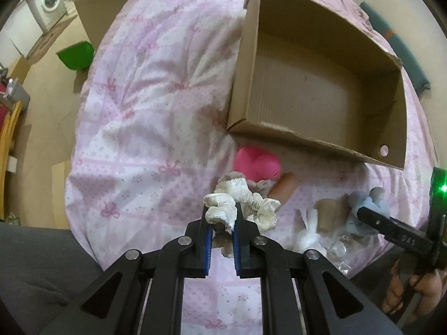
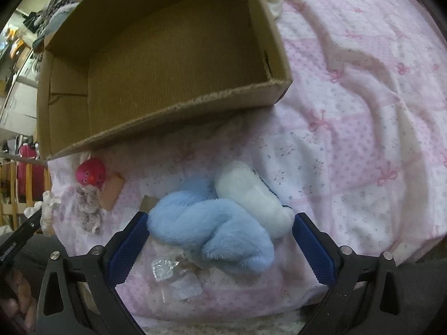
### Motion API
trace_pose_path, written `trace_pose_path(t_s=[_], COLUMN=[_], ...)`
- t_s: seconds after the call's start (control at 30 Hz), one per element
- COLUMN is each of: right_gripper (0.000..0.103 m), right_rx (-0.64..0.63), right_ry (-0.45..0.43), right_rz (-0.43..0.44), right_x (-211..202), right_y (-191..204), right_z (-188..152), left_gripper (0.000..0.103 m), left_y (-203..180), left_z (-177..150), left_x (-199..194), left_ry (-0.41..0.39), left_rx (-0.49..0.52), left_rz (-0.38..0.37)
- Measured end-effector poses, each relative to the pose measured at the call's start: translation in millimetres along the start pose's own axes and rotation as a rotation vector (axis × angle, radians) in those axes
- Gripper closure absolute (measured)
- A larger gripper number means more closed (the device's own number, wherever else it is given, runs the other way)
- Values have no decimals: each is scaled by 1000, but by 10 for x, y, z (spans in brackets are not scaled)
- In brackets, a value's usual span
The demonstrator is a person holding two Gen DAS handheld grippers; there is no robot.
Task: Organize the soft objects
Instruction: 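Carry the white scrunchie and blue plush over the cardboard box with both tools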
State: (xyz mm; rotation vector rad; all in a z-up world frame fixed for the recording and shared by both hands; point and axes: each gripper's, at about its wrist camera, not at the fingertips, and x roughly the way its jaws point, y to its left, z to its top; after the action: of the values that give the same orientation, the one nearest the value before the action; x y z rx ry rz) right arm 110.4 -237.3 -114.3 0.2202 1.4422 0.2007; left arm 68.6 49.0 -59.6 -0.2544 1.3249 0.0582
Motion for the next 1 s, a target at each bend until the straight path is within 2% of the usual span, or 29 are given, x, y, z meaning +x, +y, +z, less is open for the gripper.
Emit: trace_pose_path(t_s=[0.03, 0.17, 0.23, 0.27, 0.33, 0.4, 0.73, 1.0], right_gripper=[9, 26, 43, 45, 57, 64, 68, 68], right_rx=[0, -5, -13, -10, -5, -4, -88, -133], right_ry=[0, -5, -4, -6, -19, -37, -195, -263], right_rz=[-7, -8, -13, -4, 7, 19, 107, 166], right_x=[38, 77, 76, 83, 67, -20, -502, -697], right_y=[22, 37, 45, 51, 61, -11, 122, 207], right_z=[-8, -13, -30, -41, -49, -53, -202, -372], left_gripper=[92, 92, 92, 92, 92, 92, 92, 92], left_y=[-12, -87, -116, -127, -132, -128, -24, -40], left_z=[8, -4, -20, -26, -36, -35, -62, -81], left_x=[9, -8, -33, -44, -63, -72, -153, -198], left_ry=[-2, -43, -58, -65, -77, -86, -110, -140], left_rx=[3, 34, 47, 53, 57, 56, 4, 13], left_rz=[3, 28, 33, 36, 39, 47, 55, 77])
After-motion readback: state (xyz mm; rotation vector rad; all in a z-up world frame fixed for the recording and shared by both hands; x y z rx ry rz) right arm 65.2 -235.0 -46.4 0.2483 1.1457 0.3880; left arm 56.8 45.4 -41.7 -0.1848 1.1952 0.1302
